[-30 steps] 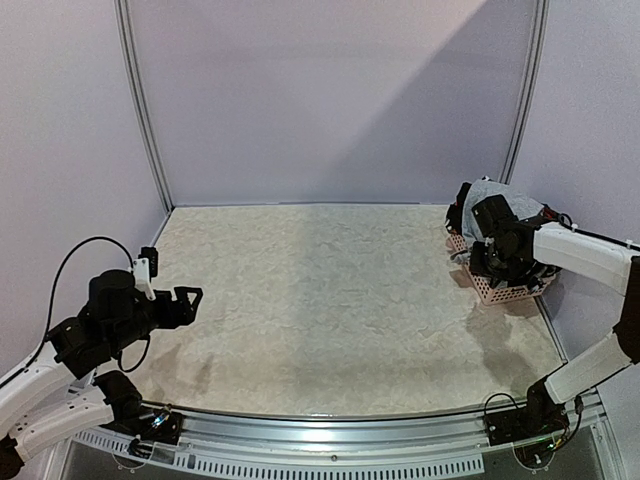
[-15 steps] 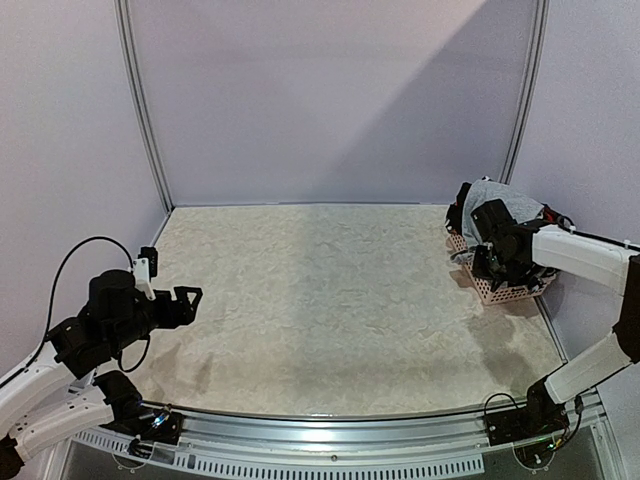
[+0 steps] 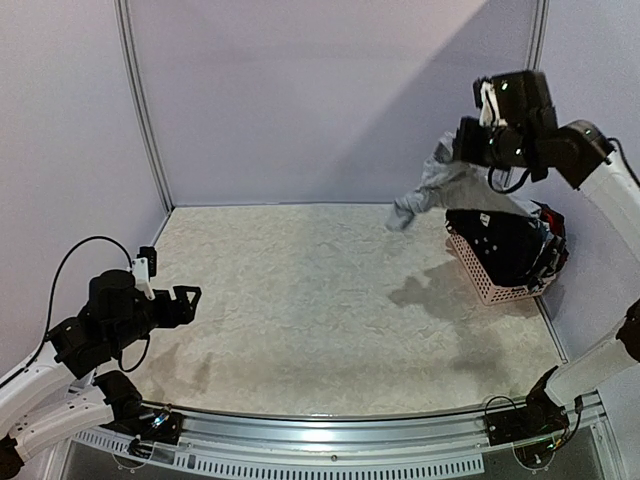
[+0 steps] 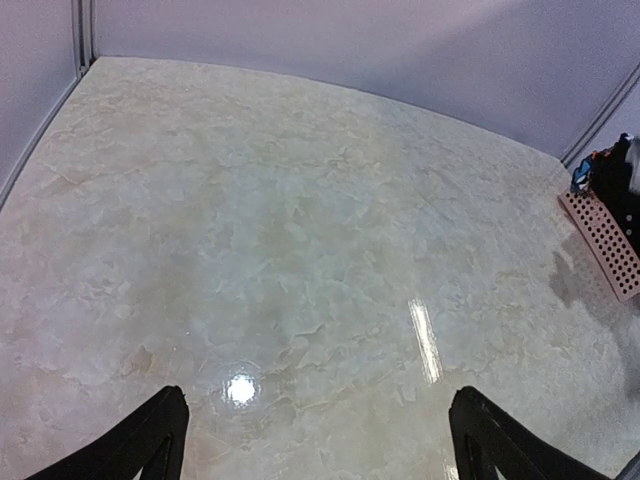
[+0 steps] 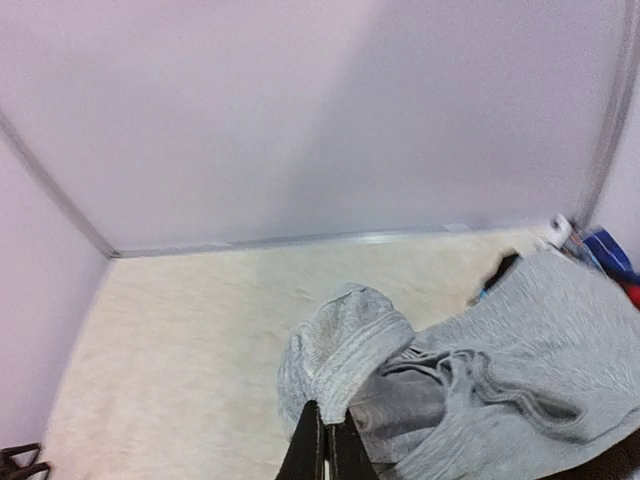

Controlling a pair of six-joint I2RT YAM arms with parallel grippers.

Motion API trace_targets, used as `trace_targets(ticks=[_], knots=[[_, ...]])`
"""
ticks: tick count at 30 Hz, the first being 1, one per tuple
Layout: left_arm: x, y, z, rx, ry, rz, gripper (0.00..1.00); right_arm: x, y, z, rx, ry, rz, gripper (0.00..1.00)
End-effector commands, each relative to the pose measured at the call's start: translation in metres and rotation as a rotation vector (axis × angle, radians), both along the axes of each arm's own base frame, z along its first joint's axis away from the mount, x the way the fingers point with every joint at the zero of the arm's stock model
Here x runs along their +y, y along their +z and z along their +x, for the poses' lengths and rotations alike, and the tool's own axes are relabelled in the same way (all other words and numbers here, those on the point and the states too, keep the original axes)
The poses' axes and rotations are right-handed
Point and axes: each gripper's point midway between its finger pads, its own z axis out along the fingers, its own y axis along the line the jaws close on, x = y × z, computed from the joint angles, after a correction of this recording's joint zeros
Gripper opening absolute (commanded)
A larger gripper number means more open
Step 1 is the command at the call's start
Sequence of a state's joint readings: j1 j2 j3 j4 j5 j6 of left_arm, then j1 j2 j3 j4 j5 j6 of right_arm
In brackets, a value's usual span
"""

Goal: Fold and stack the mixed laundry pile
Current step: Pick up the crumpled tank top from the center of the board.

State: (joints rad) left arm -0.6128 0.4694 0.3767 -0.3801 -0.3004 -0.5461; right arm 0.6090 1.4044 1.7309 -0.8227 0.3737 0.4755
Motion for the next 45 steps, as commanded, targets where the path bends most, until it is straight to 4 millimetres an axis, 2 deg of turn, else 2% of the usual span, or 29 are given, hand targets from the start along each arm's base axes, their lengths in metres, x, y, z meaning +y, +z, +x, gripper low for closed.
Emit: trace_targets(ticks=[1,2,6,8,10,15,19,20,22,23,24,26,27,31,34,36,37,42,45], knots=[[-0.003,-0.001,-0.001,-0.003,-0.016,0.014,0.93,0.061,0.081,-0.032,-0.141,0.240,0.020,0.00],[-0.003,-0.001,-0.001,-0.002,-0.016,0.014,0.93,0.073,0.098,-0.039,-0.175,0.288,0.035,0.00],[-0.003,-0.001,-0.002,-0.004,-0.018,0.013,0.93,0.125,0.138,-0.063,-0.273,0.463,0.063,0.00],[-0.003,0.000,-0.002,-0.006,-0.020,0.011,0.93,0.150,0.150,-0.074,-0.325,0.530,0.053,0.00],[-0.004,0.001,-0.003,-0.008,-0.024,0.007,0.93,0.163,0.159,-0.078,-0.366,0.541,0.053,0.00],[-0.011,0.008,-0.006,-0.035,-0.070,-0.026,0.93,0.181,0.169,-0.081,-0.421,0.579,0.077,0.00],[-0.017,0.014,-0.008,-0.058,-0.109,-0.054,0.93,0.205,0.172,-0.097,-0.444,0.706,0.104,0.00],[-0.020,0.016,-0.009,-0.065,-0.125,-0.062,0.93,0.206,0.174,-0.098,-0.458,0.684,0.101,0.00],[-0.028,0.020,-0.011,-0.082,-0.170,-0.088,0.92,0.193,0.183,-0.092,-0.522,0.468,0.014,0.00],[-0.033,0.024,-0.013,-0.094,-0.199,-0.107,0.91,0.194,0.184,-0.096,-0.559,0.432,-0.077,0.00],[-0.039,0.027,-0.014,-0.106,-0.227,-0.124,0.91,0.206,0.177,-0.100,-0.575,0.470,-0.159,0.00],[-0.048,0.035,-0.017,-0.127,-0.281,-0.154,0.91,0.231,0.167,-0.114,-0.568,0.613,-0.160,0.00],[-0.053,0.040,-0.018,-0.142,-0.303,-0.170,0.91,0.236,0.166,-0.117,-0.567,0.630,-0.144,0.00],[-0.065,0.050,-0.021,-0.166,-0.366,-0.207,0.92,0.224,0.167,-0.103,-0.557,0.496,-0.151,0.00],[-0.072,0.058,-0.020,-0.195,-0.399,-0.227,0.92,0.225,0.149,-0.097,-0.529,0.481,-0.204,0.00],[-0.080,0.064,-0.020,-0.219,-0.432,-0.240,0.92,0.231,0.139,-0.105,-0.518,0.550,-0.200,0.00],[-0.086,0.073,-0.019,-0.253,-0.457,-0.255,0.92,0.235,0.134,-0.109,-0.510,0.588,-0.189,0.00],[-0.115,0.097,-0.018,-0.324,-0.584,-0.258,0.92,0.234,0.124,-0.132,-0.489,0.724,-0.159,0.00],[-0.133,0.108,-0.017,-0.348,-0.648,-0.237,0.92,0.237,0.107,-0.148,-0.458,0.828,-0.151,0.00]])
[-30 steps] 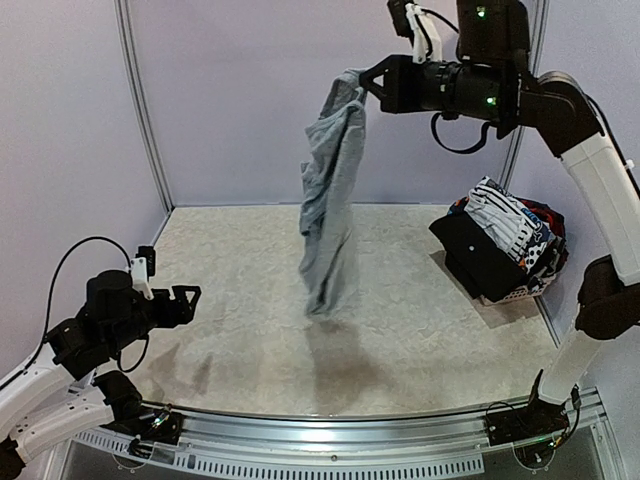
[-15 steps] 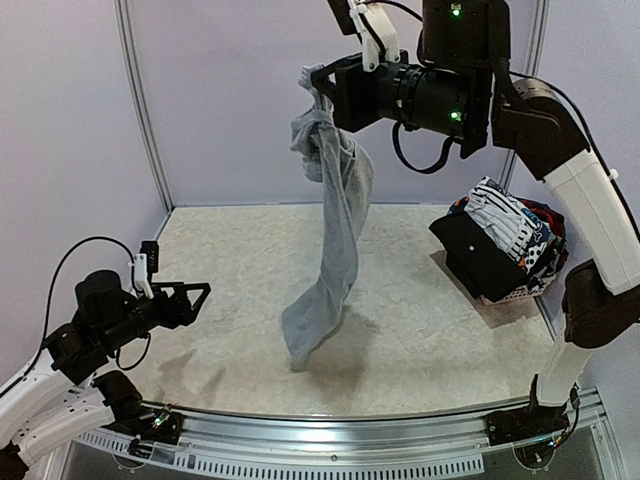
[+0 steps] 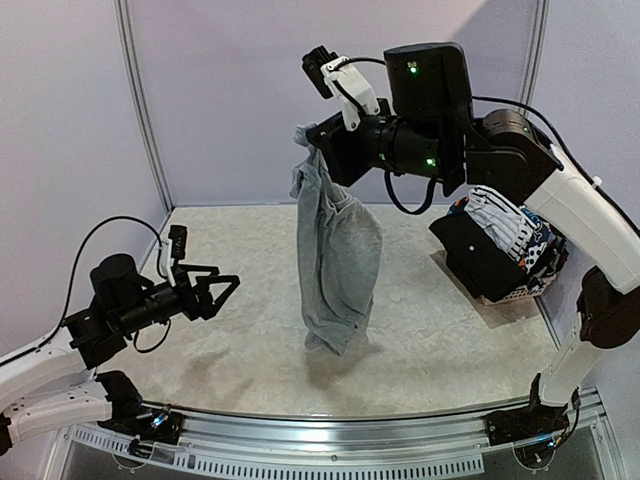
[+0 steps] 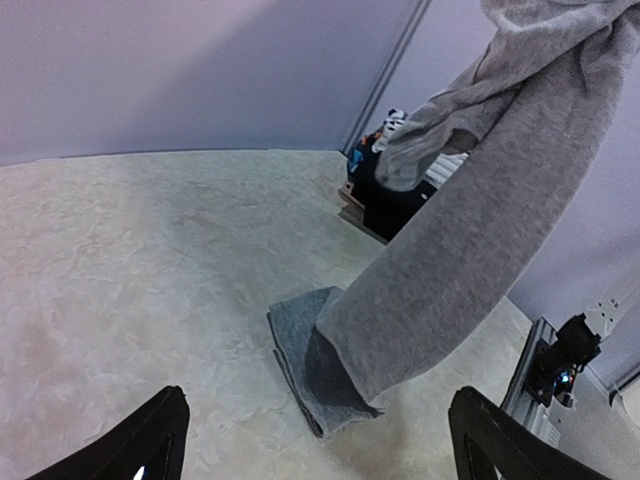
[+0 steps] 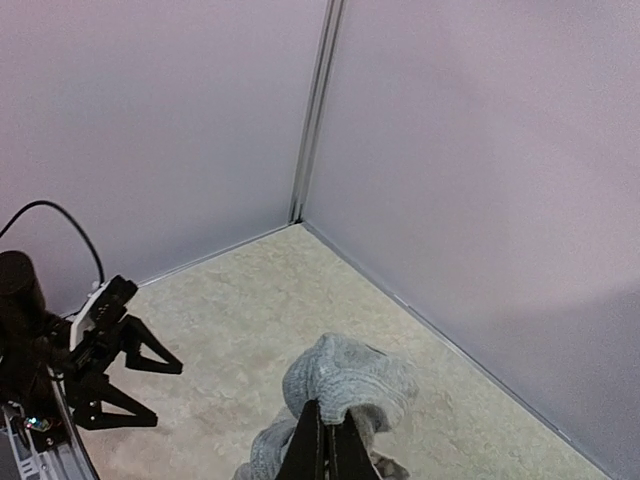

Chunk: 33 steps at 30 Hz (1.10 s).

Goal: Fold and stack the mixed laundry pile
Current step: Pick up the crumpled tank top from the center of the board.

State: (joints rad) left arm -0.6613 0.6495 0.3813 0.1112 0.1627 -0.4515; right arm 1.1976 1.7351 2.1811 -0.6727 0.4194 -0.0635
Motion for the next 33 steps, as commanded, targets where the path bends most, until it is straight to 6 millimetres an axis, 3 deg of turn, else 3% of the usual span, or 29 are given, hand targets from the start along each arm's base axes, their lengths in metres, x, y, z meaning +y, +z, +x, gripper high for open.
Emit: trace_targets(ticks=[1,4,8,14,22,29,32,33], knots=[[-0.032,0.048,-0.010,-0.158,-0.144,-0.038,0.91,-0.013,0.016,-0.032,0.023,0.150,0.071,0.00],[-0.051,0.056,-0.018,-0.197,-0.211,-0.017,0.91,-0.017,0.002,-0.037,0.048,0.164,0.072,0.00],[-0.067,0.058,-0.015,-0.232,-0.209,0.037,0.92,-0.024,-0.009,-0.041,0.053,0.174,0.067,0.00],[-0.103,0.043,-0.014,-0.247,-0.285,0.078,0.94,-0.035,-0.003,-0.048,0.062,0.183,0.096,0.00],[-0.123,0.037,0.014,-0.283,-0.209,0.140,0.94,-0.038,-0.002,-0.056,0.099,0.211,0.112,0.00],[-0.129,0.040,0.036,-0.332,-0.135,0.178,0.84,-0.042,-0.001,-0.060,0.107,0.225,0.121,0.00],[-0.143,0.043,0.035,-0.363,-0.185,0.162,0.74,-0.042,0.001,-0.062,0.109,0.233,0.127,0.00],[-0.149,0.043,0.035,-0.366,-0.209,0.159,0.66,-0.043,0.002,-0.062,0.110,0.232,0.130,0.00]])
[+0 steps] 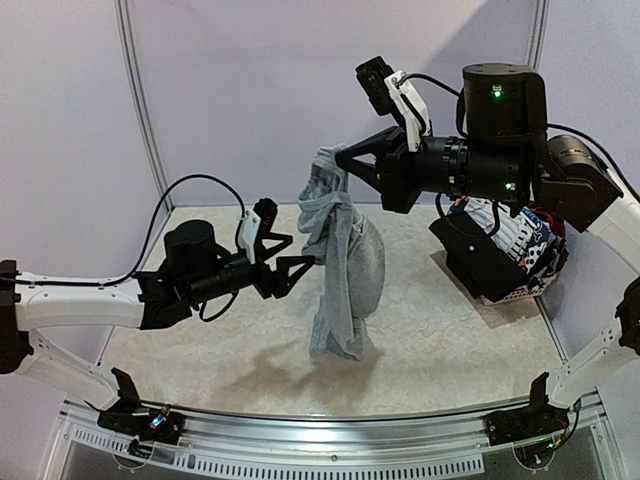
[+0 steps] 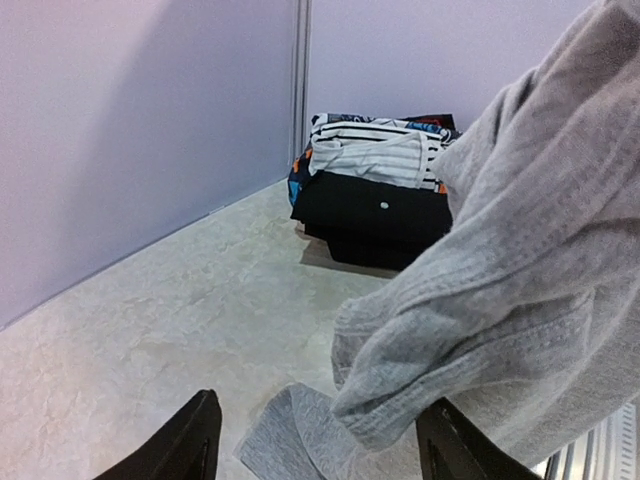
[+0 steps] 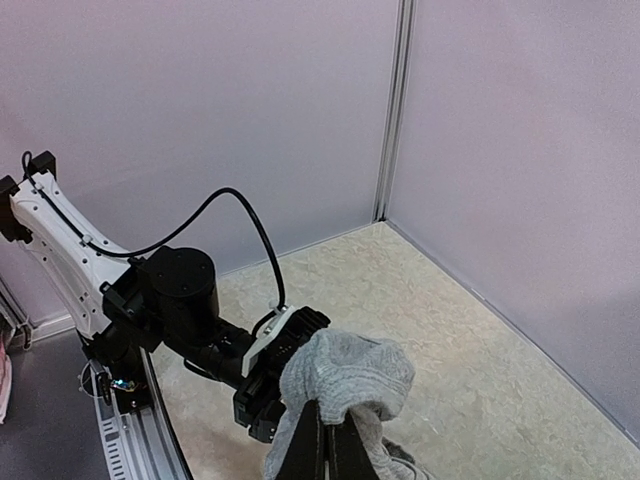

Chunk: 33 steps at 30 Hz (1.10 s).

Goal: Fold and stack the mixed laundry pile
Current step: Pick up the crumpled tank top from the center of the board.

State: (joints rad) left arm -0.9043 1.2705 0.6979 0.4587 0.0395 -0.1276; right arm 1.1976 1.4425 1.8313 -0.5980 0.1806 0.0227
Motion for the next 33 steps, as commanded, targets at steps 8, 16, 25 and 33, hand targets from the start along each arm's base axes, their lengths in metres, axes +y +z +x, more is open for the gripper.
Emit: trace_targets(ticks=[8,16,25,33], knots=[[-0.007,0.040,-0.003,-0.123,-0.023,-0.087,0.00,-0.022,0.005,0.011,0.017,-0.117,0.052,0.00],[0.073,0.075,-0.007,-0.135,0.247,-0.050,0.00,-0.083,0.017,0.049,-0.021,-0.464,0.153,0.00],[0.149,0.109,-0.029,-0.104,0.428,-0.085,0.00,-0.076,0.018,0.156,0.112,-0.471,0.306,0.00],[0.158,0.069,-0.004,-0.072,0.592,0.047,0.00,-0.002,-0.092,0.256,0.290,-0.451,0.128,0.00]])
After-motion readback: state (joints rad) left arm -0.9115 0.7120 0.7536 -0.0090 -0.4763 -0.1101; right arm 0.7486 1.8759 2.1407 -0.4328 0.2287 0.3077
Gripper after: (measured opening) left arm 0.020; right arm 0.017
